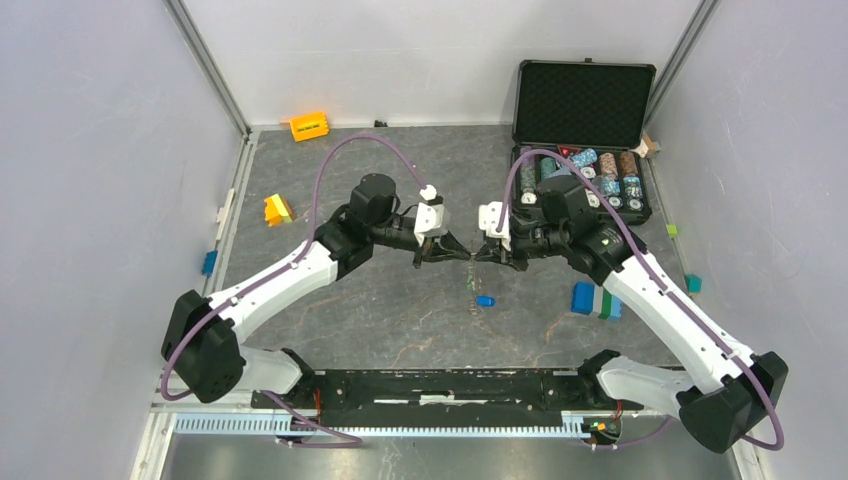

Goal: Put the keys on the keyring

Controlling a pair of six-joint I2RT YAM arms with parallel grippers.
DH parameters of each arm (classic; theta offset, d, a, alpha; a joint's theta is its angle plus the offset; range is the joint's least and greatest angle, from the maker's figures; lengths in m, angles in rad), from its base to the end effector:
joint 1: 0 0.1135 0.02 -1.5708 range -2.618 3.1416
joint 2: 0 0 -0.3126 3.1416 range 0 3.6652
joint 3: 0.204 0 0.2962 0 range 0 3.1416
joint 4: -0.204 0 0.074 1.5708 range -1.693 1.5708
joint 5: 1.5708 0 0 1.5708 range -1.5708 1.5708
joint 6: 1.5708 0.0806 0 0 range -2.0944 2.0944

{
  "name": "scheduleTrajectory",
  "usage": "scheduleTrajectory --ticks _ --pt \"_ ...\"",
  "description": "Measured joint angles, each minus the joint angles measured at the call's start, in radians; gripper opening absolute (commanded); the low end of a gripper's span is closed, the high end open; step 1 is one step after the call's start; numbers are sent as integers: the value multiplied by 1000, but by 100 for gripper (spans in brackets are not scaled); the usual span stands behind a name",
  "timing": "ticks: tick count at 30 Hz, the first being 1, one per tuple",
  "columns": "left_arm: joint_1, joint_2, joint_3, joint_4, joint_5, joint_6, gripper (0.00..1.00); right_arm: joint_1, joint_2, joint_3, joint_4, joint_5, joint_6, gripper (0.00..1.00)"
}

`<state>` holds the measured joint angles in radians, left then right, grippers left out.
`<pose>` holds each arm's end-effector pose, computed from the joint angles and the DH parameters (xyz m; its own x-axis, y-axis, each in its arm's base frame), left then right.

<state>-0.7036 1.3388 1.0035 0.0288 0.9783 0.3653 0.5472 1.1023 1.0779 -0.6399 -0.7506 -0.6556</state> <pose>0.2276 -0.2808 0.3430 0.1296 0.1516 -0.9799 0.9829 -0.1499 0.1068 0.2062 0.1900 0.3634 0.0942 -0.4646 -0.8805 -0.9861 0.0780 -0.1467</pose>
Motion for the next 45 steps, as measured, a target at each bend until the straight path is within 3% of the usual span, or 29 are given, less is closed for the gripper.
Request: scheduleTrajectory --ticks 12,27,32,38,41,45 --pt "-23 55 12 -6 -40 40 2 31 27 80 -152 122 -32 0" --pt "-24 96 -47 60 -54 -2 2 34 18 119 -147 70 -42 0" --pt "-24 86 -47 26 -56 14 21 34 12 111 -128 74 -42 0" --pt "-20 6 -23 -161 -60 130 42 34 -13 82 -116 79 -43 0" --pt "-18 -25 10 -223 -61 172 58 34 -22 68 -102 72 -48 0" --pt "-16 -31 75 -286 -60 198 66 34 -28 40 -87 47 -53 0"
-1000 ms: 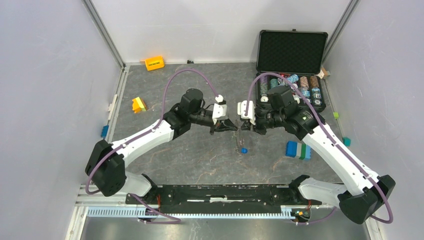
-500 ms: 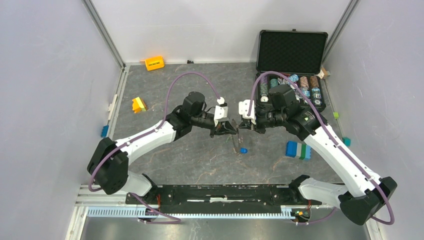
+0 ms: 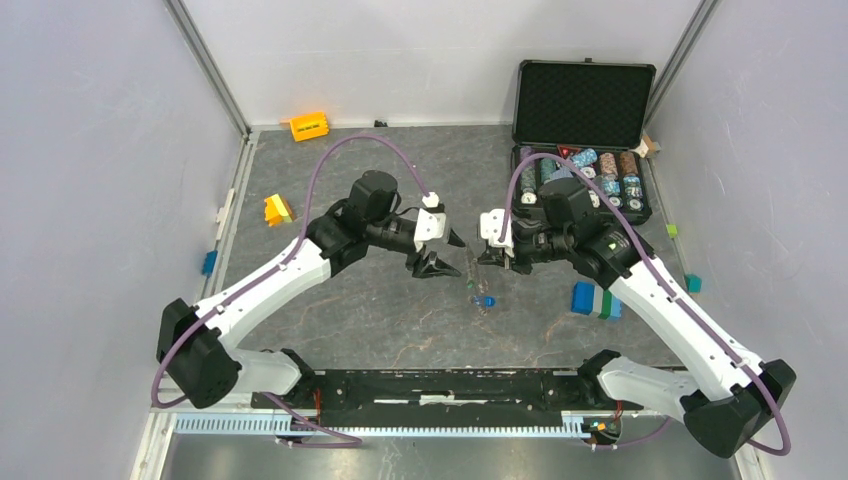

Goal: Put the keys on the keyring

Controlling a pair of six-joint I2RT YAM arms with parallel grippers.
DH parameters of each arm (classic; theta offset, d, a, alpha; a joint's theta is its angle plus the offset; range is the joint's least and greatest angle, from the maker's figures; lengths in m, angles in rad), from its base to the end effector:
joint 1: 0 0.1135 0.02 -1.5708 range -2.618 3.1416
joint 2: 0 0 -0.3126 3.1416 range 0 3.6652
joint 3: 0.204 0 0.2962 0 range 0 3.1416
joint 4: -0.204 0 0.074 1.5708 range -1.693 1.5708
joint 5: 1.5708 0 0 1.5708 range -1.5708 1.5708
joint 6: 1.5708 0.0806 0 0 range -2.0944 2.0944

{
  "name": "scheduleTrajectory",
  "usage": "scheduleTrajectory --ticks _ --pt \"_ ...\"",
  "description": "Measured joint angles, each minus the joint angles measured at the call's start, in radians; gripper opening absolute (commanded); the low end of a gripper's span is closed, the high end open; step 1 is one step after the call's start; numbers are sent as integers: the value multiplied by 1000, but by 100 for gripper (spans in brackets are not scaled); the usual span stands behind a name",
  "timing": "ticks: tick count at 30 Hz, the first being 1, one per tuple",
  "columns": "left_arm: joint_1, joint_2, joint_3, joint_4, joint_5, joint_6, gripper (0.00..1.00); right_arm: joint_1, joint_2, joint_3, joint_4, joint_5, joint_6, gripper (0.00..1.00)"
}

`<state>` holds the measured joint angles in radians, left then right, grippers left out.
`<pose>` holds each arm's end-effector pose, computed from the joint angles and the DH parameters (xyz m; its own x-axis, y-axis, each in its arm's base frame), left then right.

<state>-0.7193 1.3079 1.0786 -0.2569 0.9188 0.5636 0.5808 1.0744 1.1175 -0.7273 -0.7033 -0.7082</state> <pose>0.2162 -0.2745 0.3504 0.1989 0.2567 -0.9458 0.9726 -0.1700 0.1584 0.1915 0.1881 0.3752 0.1434 -0.4993 -0.8545 -0.9798 0.0499 -0.1936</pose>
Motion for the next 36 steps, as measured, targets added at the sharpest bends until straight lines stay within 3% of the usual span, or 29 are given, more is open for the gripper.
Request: scheduleTrajectory --ticks 5,12,28,36 --pt "0 15 60 -42 3 7 62 0 6 -8 9 -37 -8 0" --pt "-2 48 72 -71 3 11 46 0 6 -8 21 -68 -11 0" --pt "-24 73 91 -86 7 11 29 0 14 -21 39 -75 -7 0" --pt "-30 86 91 -86 8 15 3 0 19 -21 39 -78 -3 0"
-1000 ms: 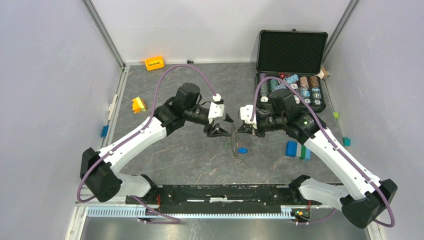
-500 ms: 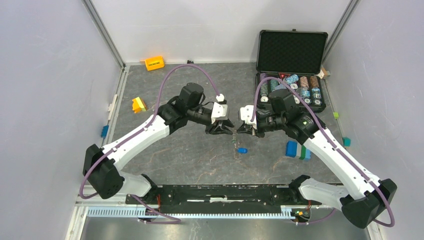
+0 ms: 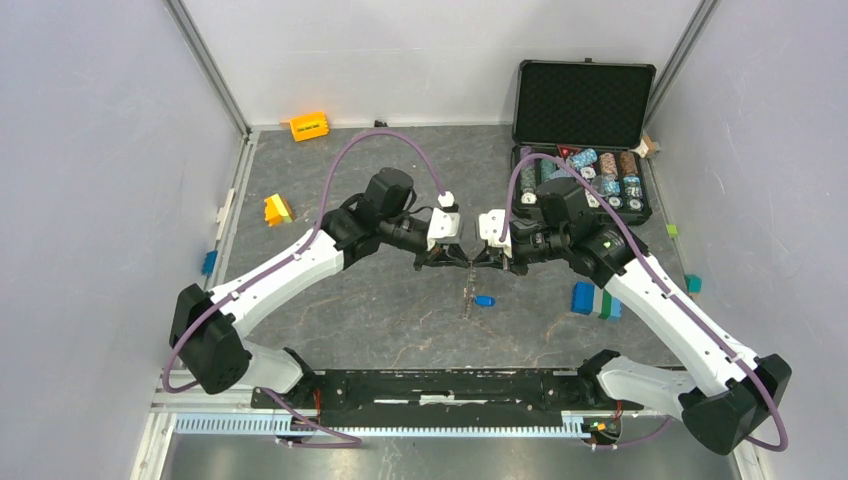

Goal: Put the keys on the keyring

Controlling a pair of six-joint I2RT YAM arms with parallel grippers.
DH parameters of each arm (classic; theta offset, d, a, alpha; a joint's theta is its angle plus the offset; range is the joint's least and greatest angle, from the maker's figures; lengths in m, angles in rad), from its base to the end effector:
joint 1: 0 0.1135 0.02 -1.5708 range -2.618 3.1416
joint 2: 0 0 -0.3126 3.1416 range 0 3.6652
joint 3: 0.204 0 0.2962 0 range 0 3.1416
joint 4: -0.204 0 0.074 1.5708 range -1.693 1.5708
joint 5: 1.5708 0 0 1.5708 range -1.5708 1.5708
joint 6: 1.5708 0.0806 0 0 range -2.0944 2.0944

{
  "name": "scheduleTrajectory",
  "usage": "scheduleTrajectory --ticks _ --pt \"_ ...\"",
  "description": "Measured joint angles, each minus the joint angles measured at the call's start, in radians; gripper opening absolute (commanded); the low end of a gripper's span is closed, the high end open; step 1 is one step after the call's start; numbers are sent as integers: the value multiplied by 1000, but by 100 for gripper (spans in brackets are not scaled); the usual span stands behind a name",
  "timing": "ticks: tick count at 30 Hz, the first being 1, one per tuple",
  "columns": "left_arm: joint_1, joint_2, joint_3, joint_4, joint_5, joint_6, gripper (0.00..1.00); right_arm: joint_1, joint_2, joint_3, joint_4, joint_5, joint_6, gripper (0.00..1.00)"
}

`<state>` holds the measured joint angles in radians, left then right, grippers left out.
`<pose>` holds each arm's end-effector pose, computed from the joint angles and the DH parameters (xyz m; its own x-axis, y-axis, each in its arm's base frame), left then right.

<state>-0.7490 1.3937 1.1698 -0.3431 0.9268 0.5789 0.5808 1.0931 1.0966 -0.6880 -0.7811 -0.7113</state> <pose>0.2229 -0.2953 0.3496 0.1647 0.2954 -0.9411 0.9709 -0.2165 0.1020 0.1928 0.1944 0.3691 0.1516 -0.4550 -0.8775 -0.9857 -0.0035 -0.1685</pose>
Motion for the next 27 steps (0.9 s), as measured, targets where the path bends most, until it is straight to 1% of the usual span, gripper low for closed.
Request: scheduleTrajectory --ticks 6,7,10,14,16,23,27 --pt "-4 5 0 -4 2 9 2 -1 2 -7 6 1 16 0" --pt "-4 5 0 -2 2 9 2 -1 2 -7 8 4 21 4" --pt "-3 4 -10 14 2 8 2 -1 2 -8 13 14 35 19" --pt "4 -6 -50 66 23 -6 2 -7 -7 -16 31 20 44 36" --pt "19 -19 -86 110 50 -40 2 -13 -19 -22 45 20 41 41" --pt "74 -57 -211 327 148 -190 2 -30 -79 -73 75 -5 27 43" --pt "76 -68 -292 527 186 -322 2 -34 -79 -81 84 -41 24 41"
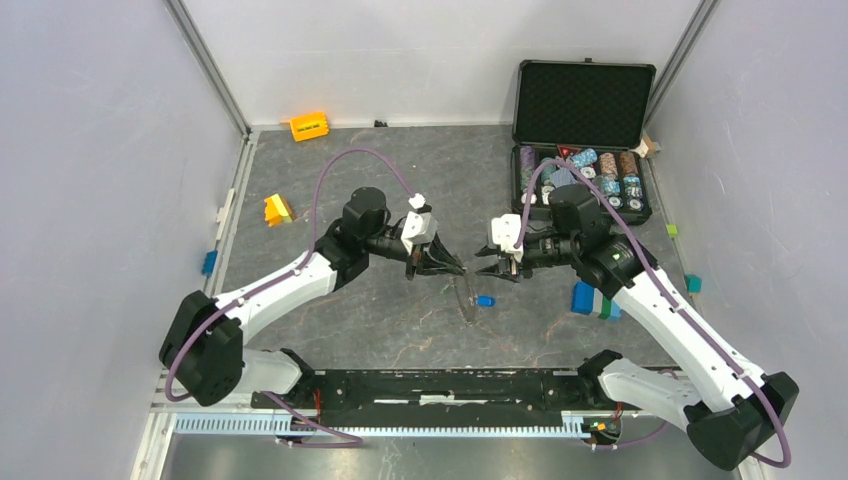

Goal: Put the keys on the keyring

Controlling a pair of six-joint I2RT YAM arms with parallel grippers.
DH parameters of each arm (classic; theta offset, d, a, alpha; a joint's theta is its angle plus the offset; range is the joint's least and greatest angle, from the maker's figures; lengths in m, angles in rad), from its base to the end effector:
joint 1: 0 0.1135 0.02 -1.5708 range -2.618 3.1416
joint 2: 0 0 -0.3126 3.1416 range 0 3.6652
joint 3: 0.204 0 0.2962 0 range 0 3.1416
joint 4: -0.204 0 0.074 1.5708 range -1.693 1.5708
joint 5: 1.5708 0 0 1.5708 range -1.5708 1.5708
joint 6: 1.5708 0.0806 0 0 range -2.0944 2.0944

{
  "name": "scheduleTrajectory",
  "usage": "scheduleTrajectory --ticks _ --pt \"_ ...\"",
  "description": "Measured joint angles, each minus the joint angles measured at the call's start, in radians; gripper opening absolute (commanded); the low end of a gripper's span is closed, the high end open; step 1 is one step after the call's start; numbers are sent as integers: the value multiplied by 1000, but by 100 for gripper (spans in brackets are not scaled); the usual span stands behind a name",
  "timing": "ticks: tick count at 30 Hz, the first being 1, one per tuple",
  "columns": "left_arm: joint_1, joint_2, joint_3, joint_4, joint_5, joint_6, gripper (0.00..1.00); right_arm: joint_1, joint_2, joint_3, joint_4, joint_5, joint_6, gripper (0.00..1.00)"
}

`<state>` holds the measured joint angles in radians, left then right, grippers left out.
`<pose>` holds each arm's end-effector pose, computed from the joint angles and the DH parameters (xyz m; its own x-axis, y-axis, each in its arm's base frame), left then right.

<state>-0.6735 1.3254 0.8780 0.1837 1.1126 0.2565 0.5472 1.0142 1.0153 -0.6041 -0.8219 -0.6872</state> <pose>0.2186 -0.2669 0.3168 0.0446 0.1080 -0.9932 0.9732 -0.2292 0.0188 0.1836 0.1810 0.3662 0.1771 -0.3978 -0.9002 -0.9793 0.0196 -0.2014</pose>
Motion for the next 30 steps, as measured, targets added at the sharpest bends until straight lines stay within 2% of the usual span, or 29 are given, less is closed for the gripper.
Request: scheduleTrajectory --ticks 5,8,11,22,26,30 --pt "0 4 -62 210 21 -147 2 0 11 -4 17 -43 1 35" --pt "0 5 -62 269 25 -183 2 0 26 -4 23 -55 2 34" --pt "0 7 -62 323 25 -222 2 0 36 -6 29 -62 2 28" --pt "0 7 -62 335 24 -244 2 0 40 -13 44 -82 4 26" --pt "0 7 -62 323 21 -242 2 0 39 -14 51 -84 10 23" --pt "0 7 -62 320 14 -240 2 0 39 -16 58 -88 19 11"
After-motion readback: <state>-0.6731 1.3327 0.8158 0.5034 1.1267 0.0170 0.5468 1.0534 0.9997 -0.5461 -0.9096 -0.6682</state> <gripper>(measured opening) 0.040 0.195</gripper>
